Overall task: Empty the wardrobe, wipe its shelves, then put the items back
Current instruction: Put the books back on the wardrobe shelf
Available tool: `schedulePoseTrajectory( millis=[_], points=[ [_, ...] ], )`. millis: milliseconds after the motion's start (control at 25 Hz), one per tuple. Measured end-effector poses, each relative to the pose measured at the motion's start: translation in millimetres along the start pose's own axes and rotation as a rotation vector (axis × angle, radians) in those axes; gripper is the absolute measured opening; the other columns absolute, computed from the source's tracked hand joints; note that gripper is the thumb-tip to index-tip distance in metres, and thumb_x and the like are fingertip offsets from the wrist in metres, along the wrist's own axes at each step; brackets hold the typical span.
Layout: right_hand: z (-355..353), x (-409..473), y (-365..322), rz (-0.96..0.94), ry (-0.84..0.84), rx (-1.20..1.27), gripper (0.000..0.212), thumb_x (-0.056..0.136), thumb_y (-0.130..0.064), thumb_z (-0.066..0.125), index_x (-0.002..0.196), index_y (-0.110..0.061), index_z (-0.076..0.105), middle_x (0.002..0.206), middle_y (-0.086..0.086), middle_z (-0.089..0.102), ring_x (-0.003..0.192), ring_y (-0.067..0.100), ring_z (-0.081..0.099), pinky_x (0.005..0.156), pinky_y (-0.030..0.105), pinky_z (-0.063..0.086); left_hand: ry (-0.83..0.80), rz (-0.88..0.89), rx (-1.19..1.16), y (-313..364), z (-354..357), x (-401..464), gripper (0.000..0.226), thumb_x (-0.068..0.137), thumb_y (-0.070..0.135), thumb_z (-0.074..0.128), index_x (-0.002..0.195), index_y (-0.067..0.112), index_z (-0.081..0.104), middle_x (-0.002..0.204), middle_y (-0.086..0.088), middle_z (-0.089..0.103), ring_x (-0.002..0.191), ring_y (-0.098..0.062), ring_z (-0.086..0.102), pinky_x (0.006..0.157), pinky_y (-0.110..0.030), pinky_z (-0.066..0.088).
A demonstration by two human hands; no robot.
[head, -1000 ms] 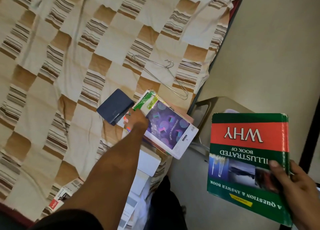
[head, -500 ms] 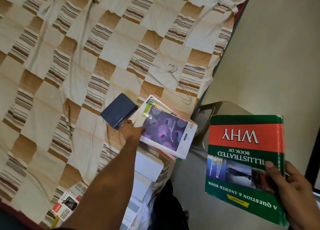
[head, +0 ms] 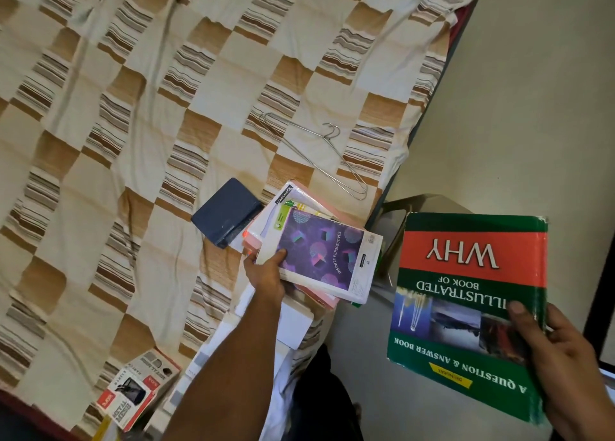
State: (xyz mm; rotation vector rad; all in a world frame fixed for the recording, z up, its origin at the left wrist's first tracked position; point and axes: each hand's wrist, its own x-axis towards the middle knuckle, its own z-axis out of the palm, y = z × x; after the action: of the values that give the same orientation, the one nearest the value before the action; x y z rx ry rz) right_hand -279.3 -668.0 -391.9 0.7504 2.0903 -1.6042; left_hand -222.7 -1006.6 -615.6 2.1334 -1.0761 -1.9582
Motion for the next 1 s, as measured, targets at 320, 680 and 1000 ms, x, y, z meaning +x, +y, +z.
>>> schedulePoseTrajectory(
  millis=[320,680,1000],
  points=[
    [-20.2,-10.3,6.2,0.02,-0.018,0.091,0.019,0.094,-0.026,0.06,0.11,-0.022,0.069,0.094,0.004,0.078,0.072,0.025,0.076,0.055,0.037,0.061,-0.043,0.023,-0.051,-10.8,16.3,-25.7,0.055,0.087,0.025,0.077,0.134,0.017,0.049,0.117,-0.008,0.065,0.101,-0.028,0.065,0.093,-0.054,0.056],
    [-84.9,-53.2,29.8,-0.059,-0.014,0.143,0.016,0.095,-0.028,0.058,0.108,-0.027,0.067,0.094,0.003,0.078,0.072,0.025,0.075,0.054,0.039,0.062,-0.205,0.536,-0.103,59.3,-32.5,-101.0,0.029,0.087,0.021,0.077,0.112,0.019,0.061,0.104,0.001,0.071,0.088,-0.012,0.07,0.074,-0.029,0.061],
    [-165.6,-111.6,80.9,-0.121,-0.028,0.151,0.036,0.087,-0.038,0.063,0.116,-0.016,0.063,0.093,0.014,0.076,0.069,0.034,0.074,0.06,0.045,0.06,-0.356,0.815,-0.383,79.2,-138.8,-207.6,0.05,0.091,0.019,0.074,0.136,0.011,0.054,0.121,-0.005,0.07,0.113,-0.02,0.068,0.093,-0.043,0.058]
  ],
)
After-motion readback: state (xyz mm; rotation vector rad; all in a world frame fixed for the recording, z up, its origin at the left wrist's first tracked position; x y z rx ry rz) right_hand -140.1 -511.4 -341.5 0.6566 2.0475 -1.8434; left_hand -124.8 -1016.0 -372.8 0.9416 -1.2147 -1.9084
